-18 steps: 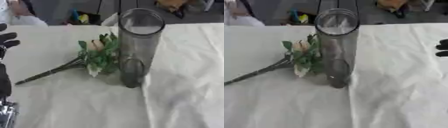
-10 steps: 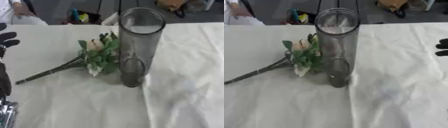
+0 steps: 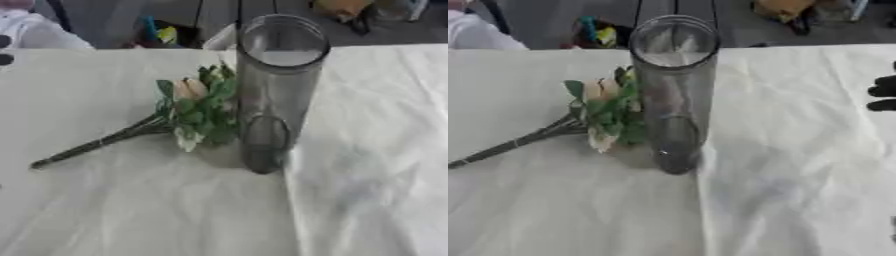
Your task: Arrange flowers into the vase.
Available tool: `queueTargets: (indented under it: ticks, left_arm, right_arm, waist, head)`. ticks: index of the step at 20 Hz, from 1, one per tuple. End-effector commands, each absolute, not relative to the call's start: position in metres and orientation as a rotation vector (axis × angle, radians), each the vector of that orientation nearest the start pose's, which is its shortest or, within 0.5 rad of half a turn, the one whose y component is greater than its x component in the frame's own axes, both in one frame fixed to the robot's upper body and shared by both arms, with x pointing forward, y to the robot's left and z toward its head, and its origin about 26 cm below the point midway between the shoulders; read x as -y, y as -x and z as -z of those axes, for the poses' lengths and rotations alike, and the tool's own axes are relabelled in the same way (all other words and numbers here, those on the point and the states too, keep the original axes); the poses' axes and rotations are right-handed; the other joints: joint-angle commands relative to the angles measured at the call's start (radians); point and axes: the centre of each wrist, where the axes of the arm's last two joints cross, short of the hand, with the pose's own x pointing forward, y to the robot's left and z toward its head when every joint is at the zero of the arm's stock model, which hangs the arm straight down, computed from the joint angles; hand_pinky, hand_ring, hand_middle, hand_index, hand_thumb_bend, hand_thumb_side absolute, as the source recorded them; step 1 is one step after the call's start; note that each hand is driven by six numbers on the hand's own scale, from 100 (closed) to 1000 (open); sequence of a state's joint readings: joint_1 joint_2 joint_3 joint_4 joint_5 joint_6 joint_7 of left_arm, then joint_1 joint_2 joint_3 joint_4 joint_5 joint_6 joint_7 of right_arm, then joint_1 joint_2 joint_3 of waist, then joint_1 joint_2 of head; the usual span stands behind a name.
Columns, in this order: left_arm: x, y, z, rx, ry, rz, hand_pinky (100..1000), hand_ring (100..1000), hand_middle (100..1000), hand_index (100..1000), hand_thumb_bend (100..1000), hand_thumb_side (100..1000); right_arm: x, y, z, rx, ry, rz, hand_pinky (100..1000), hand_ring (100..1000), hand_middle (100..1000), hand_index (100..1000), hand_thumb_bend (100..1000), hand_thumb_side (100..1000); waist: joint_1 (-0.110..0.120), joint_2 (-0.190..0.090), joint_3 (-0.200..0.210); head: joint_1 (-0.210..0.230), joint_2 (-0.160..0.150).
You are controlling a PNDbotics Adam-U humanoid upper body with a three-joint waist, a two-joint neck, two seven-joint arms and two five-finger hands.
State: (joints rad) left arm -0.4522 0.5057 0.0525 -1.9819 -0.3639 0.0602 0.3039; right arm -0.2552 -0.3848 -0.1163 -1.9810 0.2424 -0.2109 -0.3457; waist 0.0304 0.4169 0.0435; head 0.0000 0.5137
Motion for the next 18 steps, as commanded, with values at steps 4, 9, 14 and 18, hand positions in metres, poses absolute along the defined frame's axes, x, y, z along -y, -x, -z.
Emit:
queueTargets:
  ticks: [4,9,14,18]
  left_arm:
    - [-0.295,-0.298,-0.297,2.234,-1.220,0.586,809,877,885,943,221,956]
    - [-0.296,-0.295,-0.314,1.984,-1.317,0.881,861,924,955,1000,202,956]
    - [-0.291,-0.293,-0.332,1.784,-1.354,1.067,833,896,923,1000,232,924]
    - [-0.289,-0.300,-0.341,1.663,-1.322,1.170,837,893,907,1000,269,921]
  right_arm:
    - [0.306,-0.292,-0.209,2.522,0.734,-0.151,567,646,625,813,100,1000]
    - [0.307,-0.292,-0.208,2.515,0.730,-0.164,566,646,624,812,100,1000]
    - [0.307,-0.291,-0.207,2.506,0.727,-0.179,566,646,624,812,100,1000]
    - [0.306,-0.291,-0.206,2.501,0.720,-0.192,566,645,624,812,100,1000]
  waist:
    - [0.013,-0.054,-0.005]
    - [0.023,-0.060,-0.012]
    - [0.030,-0.067,-0.022]
    - [0.036,-0.071,-0.030]
  head:
    - [0.009,0.013]
    - [0.011,0.016]
    - [0.015,0.022]
    - [0.024,0.024]
